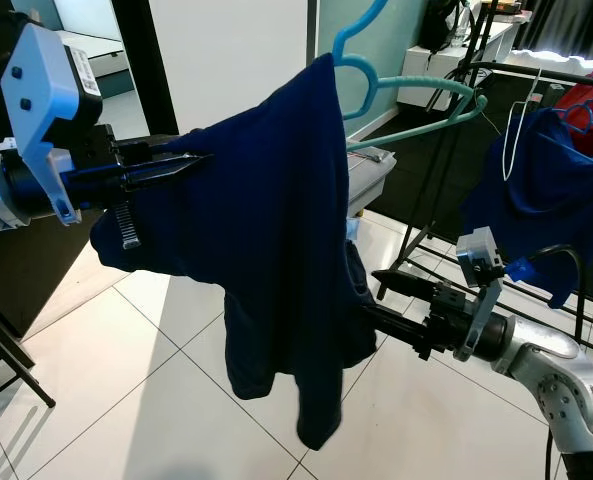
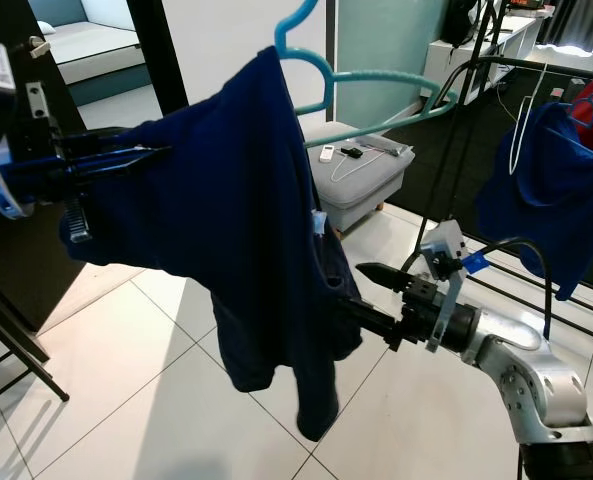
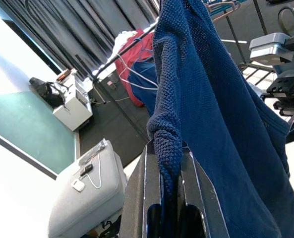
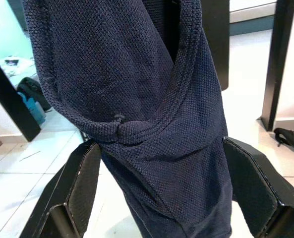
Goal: Hang hanger
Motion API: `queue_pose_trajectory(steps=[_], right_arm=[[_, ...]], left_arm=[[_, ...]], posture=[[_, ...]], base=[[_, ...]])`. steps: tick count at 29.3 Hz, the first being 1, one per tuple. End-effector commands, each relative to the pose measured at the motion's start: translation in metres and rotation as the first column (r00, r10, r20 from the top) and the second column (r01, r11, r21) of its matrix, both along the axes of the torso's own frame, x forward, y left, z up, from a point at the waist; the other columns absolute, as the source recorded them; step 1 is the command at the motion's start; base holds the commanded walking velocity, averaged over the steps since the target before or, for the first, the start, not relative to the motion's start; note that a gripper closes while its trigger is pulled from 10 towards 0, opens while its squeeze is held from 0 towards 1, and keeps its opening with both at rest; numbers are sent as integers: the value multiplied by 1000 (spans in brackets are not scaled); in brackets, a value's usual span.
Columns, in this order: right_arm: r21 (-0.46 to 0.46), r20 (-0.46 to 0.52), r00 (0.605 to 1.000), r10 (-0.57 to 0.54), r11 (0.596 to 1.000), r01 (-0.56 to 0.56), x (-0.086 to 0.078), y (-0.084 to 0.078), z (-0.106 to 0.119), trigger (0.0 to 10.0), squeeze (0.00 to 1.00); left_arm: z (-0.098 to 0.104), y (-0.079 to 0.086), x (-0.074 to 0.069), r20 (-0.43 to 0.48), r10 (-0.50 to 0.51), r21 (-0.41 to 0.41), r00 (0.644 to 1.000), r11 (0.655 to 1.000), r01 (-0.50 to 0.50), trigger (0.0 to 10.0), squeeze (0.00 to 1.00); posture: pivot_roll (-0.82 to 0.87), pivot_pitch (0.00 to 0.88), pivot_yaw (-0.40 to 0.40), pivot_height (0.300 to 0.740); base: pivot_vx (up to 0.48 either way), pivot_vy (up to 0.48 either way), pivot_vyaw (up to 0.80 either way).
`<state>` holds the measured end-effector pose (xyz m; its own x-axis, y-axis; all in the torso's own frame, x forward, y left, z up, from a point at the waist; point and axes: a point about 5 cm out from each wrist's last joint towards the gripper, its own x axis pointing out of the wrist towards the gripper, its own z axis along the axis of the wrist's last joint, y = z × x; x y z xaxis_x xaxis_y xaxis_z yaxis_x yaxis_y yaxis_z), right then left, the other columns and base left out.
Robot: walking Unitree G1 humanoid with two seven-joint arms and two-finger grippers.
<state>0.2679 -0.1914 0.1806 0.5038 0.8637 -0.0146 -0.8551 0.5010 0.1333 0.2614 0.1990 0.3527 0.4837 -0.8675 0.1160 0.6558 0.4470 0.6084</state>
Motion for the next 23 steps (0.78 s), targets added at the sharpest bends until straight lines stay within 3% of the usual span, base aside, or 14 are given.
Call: queue_pose_trajectory(steps=[1,7,8,11,12,13,23], right_arm=[[0,2,999,51,999,-51,-5,6,3,10000,0],[-34,22,999,50,998,-49,-4,4,5,10000,0],[-36,29,999,37,999,-36,-2,3,6,4784,0],[-38,34,999,25,999,-23,0,3,7,4784,0],[-38,35,999,23,999,-21,0,3,8,3451,0],[-46,37,999,24,999,-23,0,4,7,0,0],[-65,51,998,21,998,-18,2,5,7,0,0]], left_arm=[[7,-3,-3,28,-14,-20,1000,1000,15,0,0],[7,-4,-3,26,-18,-22,1000,1000,18,0,0],[7,-4,-4,27,-19,-24,999,1000,19,0,0],[7,-5,-4,28,-19,-25,999,999,20,0,0],[8,-5,-4,28,-19,-25,999,999,20,0,0],[8,-5,-4,29,-19,-27,999,999,19,0,0],[10,-4,-4,35,-9,-30,999,999,10,0,0]], posture=[[-43,0,28,740],[-45,0,28,740],[-46,0,29,740],[-46,0,29,740],[-46,0,29,740],[-43,0,27,740],[-40,0,26,740]], base=[[0,0,0],[0,0,0],[0,0,0],[0,0,0],[0,0,0],[0,0,0],[0,0,0]])
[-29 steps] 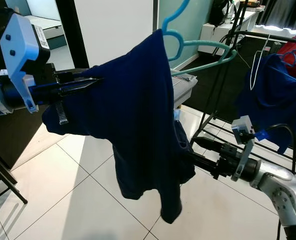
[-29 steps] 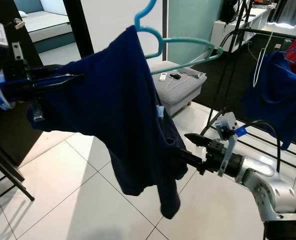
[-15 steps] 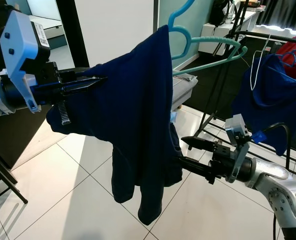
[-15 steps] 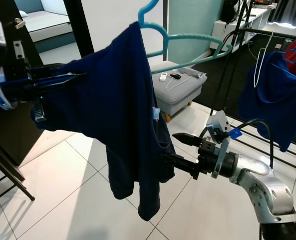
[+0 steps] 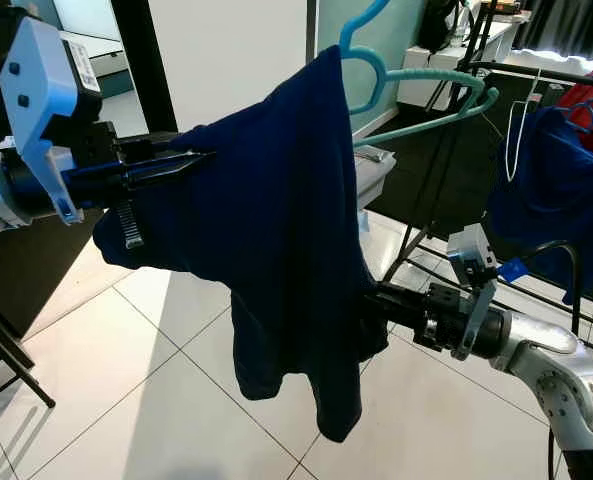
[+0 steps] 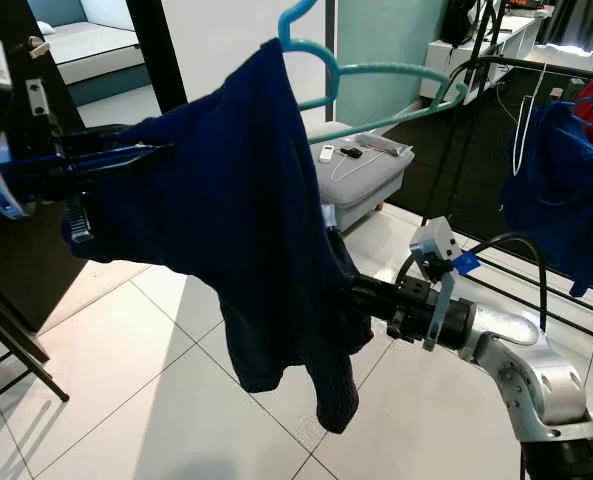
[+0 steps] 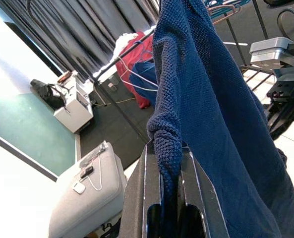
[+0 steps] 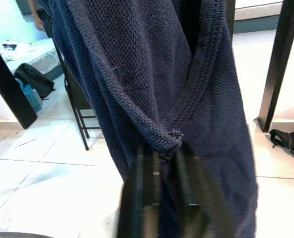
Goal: Hang hanger
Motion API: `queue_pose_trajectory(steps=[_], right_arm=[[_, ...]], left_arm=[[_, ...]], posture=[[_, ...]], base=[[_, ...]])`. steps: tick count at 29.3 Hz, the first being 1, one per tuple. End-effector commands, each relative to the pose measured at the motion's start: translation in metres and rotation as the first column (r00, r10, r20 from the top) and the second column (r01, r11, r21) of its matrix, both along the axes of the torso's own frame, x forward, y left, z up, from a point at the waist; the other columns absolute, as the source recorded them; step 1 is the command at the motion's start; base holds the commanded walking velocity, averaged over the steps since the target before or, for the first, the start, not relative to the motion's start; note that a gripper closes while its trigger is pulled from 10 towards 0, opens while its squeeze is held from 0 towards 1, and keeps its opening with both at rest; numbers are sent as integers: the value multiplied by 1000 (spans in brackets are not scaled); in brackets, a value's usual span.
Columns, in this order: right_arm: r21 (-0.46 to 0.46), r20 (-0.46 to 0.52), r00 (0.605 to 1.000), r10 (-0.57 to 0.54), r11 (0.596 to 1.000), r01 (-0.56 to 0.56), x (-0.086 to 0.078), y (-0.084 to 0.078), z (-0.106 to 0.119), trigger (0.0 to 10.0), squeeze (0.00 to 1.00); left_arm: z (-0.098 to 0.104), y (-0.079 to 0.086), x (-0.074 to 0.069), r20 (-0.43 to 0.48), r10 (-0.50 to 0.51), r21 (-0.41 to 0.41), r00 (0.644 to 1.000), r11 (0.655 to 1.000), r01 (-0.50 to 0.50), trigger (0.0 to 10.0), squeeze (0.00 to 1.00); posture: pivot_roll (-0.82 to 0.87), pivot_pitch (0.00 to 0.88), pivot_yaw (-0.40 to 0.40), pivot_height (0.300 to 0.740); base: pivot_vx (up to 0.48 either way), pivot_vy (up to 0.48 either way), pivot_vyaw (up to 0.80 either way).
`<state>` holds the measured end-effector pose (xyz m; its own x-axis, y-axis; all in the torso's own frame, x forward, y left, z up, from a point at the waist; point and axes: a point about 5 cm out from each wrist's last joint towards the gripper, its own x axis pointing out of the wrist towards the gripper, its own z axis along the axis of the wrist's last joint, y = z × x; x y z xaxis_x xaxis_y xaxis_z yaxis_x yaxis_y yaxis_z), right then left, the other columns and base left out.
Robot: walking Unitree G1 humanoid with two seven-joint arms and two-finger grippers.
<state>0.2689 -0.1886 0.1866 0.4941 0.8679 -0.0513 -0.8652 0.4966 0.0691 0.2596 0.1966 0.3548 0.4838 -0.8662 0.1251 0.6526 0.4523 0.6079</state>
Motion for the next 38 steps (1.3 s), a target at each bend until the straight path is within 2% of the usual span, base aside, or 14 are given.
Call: queue_pose_trajectory(steps=[1,3,5,8,10,13,14,18,24,25,27,31,38], right_arm=[[-2,22,1000,-4,1000,4,3,1,2,0,0],[-2,22,1000,-4,1000,4,3,1,2,0,0],[16,55,996,-65,998,64,7,-14,12,0,0],[27,69,993,-93,995,91,8,-21,17,0,0],[38,103,981,-166,986,163,12,-43,28,0,0],[37,117,975,-191,982,188,13,-51,33,0,0],[43,145,962,-230,973,226,14,-65,43,0,0],[53,178,945,-275,962,269,17,-76,53,0,0],[55,201,932,-301,954,296,20,-80,57,0,0],[83,220,923,-316,949,305,24,-79,62,0,0],[92,227,920,-321,947,308,25,-79,64,0,0],[105,231,916,-328,944,311,27,-83,66,0,0],[100,242,912,-330,944,315,28,-86,69,0,0]], left_arm=[[8,-1,-2,30,-5,-21,1000,1000,6,0,0],[8,-1,-2,30,-5,-21,1000,1000,6,0,0],[6,7,0,14,24,-23,1000,999,-24,0,0],[5,11,1,6,37,-24,999,999,-37,0,0],[-1,19,0,-24,58,-18,998,998,-59,0,0],[-3,23,0,-36,67,-11,997,998,-67,0,0],[-7,27,-2,-53,80,-5,995,997,-80,0,0],[-8,29,-5,-65,70,-24,995,997,-71,0,0],[-10,24,-12,-90,14,-32,996,999,-17,0,0],[-18,16,-19,-149,-54,2,987,998,55,0,0],[-21,14,-21,-171,-71,16,983,997,75,0,0],[-32,16,-23,-232,-76,72,970,993,95,0,0],[-34,17,-26,-258,-78,98,963,990,106,0,0]], posture=[[-40,0,26,740],[-40,0,26,740],[-42,0,28,740],[-42,0,28,740],[-45,0,24,740],[-45,0,21,740],[-42,0,16,740],[-43,0,12,740],[-39,0,9,740],[-39,0,9,740],[-39,0,9,740],[-34,0,9,740],[-37,0,11,740]], base=[[0,0,0],[0,0,0],[0,0,0],[0,0,0],[0,0,0],[0,0,0],[0,0,0],[0,0,0],[0,0,0],[0,0,0],[0,0,0],[0,0,0],[0,0,0]])
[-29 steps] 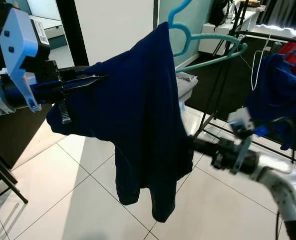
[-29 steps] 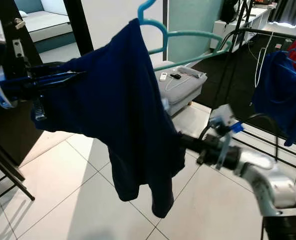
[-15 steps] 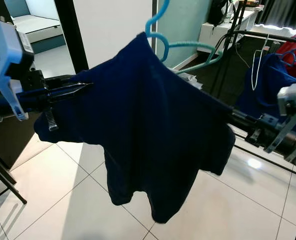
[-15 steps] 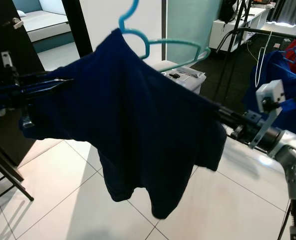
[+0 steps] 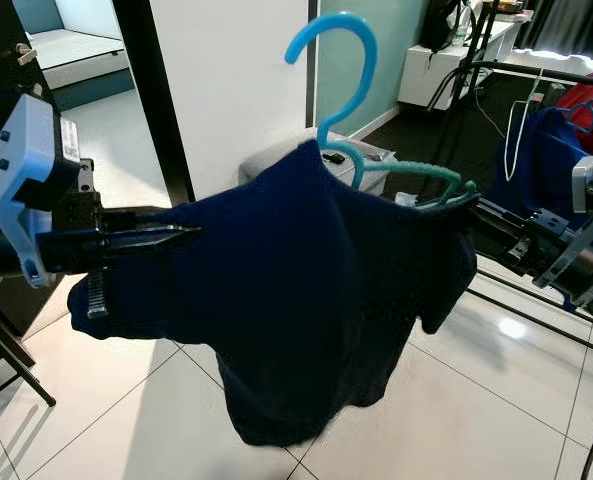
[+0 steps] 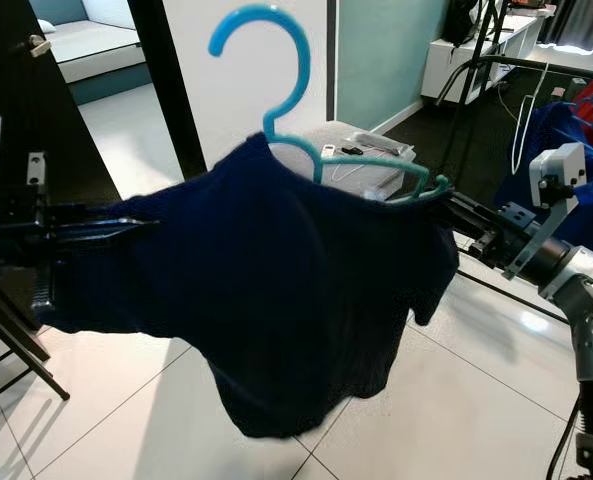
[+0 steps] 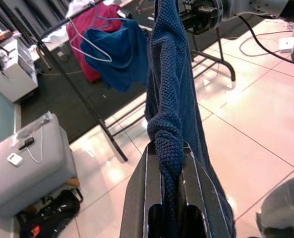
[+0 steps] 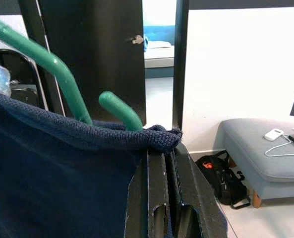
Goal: Hang hanger
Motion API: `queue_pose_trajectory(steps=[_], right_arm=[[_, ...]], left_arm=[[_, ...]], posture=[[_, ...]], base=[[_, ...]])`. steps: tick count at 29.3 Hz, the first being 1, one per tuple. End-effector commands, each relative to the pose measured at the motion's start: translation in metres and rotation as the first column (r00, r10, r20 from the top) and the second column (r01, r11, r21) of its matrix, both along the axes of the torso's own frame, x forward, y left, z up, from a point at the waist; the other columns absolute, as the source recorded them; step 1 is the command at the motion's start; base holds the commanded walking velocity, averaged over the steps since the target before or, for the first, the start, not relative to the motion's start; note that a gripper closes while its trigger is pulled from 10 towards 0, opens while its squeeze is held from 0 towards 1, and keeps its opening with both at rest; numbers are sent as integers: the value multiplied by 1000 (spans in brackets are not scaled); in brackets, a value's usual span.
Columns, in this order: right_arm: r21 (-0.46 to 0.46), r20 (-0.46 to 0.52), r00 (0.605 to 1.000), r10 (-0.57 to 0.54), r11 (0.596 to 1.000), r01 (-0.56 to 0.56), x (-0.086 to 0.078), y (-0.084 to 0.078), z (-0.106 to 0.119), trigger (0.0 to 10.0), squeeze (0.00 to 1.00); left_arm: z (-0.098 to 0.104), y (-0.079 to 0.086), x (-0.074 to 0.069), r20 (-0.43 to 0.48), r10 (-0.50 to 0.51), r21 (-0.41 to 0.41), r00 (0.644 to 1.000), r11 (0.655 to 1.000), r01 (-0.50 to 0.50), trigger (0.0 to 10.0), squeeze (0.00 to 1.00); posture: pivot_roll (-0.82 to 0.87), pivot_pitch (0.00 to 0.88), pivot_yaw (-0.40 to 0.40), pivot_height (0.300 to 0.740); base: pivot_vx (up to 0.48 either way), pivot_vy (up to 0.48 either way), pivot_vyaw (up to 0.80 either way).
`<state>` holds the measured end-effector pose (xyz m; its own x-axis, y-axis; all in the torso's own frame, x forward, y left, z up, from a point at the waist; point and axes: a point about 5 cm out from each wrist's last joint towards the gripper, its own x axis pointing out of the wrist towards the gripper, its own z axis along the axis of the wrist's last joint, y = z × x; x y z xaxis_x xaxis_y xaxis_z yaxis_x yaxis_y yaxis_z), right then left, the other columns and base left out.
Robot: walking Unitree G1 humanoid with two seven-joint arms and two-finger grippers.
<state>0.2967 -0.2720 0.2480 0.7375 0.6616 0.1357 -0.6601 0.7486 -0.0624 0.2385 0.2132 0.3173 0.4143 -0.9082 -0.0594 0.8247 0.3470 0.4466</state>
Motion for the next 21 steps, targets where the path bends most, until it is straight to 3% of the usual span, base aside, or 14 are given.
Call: queue_pose_trajectory(steps=[1,13,18,21], right_arm=[[-9,38,999,-8,1000,8,0,-3,7,0,0],[-11,49,999,-8,1000,9,0,-7,10,0,0],[-36,80,989,125,992,-122,-5,8,23,0,0],[-42,83,986,148,989,-145,-6,11,25,0,0]], left_arm=[[3,0,-5,0,-11,34,1000,999,11,0,0],[2,2,-5,-16,-12,45,1000,999,13,0,0],[-17,-4,-3,-68,-5,110,998,994,13,0,0],[-20,-5,-2,-75,-5,114,997,993,13,0,0]], posture=[[-37,0,11,740],[-38,0,14,740],[-37,0,13,740],[-41,0,14,740]], base=[[0,0,0],[0,0,0],[0,0,0],[0,0,0]])
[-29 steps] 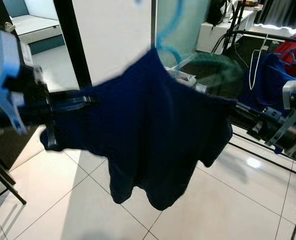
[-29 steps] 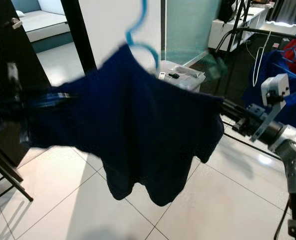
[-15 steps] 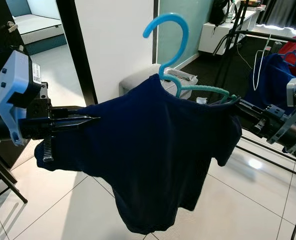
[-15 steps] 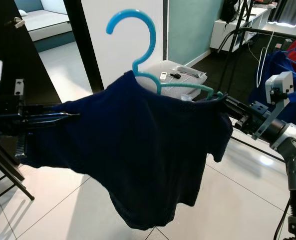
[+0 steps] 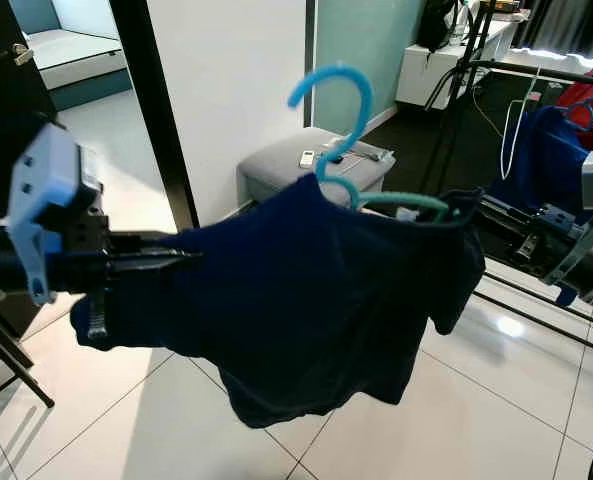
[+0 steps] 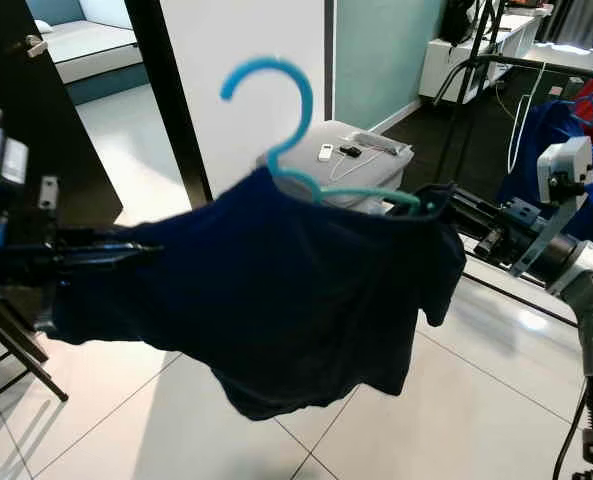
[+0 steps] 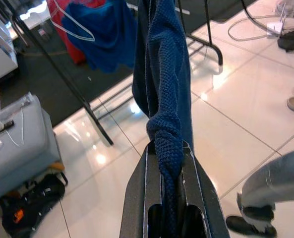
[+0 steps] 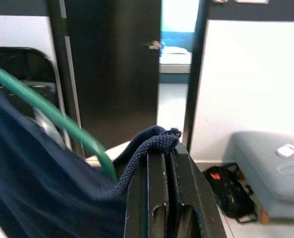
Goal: Hang hanger
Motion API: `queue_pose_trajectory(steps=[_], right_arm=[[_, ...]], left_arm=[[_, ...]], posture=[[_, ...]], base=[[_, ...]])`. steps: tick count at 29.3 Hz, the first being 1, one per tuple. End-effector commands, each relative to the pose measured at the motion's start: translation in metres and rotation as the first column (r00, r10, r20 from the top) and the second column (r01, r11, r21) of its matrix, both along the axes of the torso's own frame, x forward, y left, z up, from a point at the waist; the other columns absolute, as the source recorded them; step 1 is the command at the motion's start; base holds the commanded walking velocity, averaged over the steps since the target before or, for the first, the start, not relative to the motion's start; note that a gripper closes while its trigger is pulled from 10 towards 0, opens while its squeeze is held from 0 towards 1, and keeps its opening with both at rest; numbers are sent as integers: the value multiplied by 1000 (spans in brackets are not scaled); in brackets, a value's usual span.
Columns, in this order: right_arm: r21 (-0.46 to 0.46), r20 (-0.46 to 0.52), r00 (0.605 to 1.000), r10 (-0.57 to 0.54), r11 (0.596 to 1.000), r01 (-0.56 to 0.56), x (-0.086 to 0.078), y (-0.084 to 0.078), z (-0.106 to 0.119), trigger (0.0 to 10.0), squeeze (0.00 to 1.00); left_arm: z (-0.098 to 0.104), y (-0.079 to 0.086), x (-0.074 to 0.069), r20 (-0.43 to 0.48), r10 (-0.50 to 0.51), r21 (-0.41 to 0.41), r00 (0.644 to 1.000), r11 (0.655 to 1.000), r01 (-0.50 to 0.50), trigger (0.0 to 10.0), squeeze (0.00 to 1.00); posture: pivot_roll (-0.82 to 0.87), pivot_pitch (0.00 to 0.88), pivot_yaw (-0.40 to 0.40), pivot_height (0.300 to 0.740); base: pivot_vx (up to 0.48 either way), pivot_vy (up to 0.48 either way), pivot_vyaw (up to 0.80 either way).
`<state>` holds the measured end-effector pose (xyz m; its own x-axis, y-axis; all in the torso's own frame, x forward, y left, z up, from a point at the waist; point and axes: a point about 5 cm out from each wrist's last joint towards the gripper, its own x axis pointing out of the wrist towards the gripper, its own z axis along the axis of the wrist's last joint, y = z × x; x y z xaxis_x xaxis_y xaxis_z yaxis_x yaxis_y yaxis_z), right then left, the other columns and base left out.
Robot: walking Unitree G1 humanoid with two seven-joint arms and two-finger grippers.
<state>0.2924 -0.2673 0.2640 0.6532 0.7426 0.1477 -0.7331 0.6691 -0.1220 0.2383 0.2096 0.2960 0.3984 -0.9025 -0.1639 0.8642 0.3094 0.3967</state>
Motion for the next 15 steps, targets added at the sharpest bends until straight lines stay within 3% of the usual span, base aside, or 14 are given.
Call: queue_pose_trajectory(steps=[1,6,15], right_arm=[[-16,36,997,65,998,-65,-2,9,11,0,0],[-80,42,978,204,977,-200,-5,27,22,0,0],[-124,68,967,245,964,-236,-4,35,35,0,0]], left_arm=[[-1,-3,-2,4,-10,35,1000,999,10,0,0],[-11,-10,2,-10,-11,41,1000,999,11,0,0],[-10,-9,10,47,62,24,997,998,-63,0,0]], posture=[[-41,0,13,740],[-44,0,10,740],[-45,0,3,740]], base=[[0,0,0],[0,0,0],[0,0,0]])
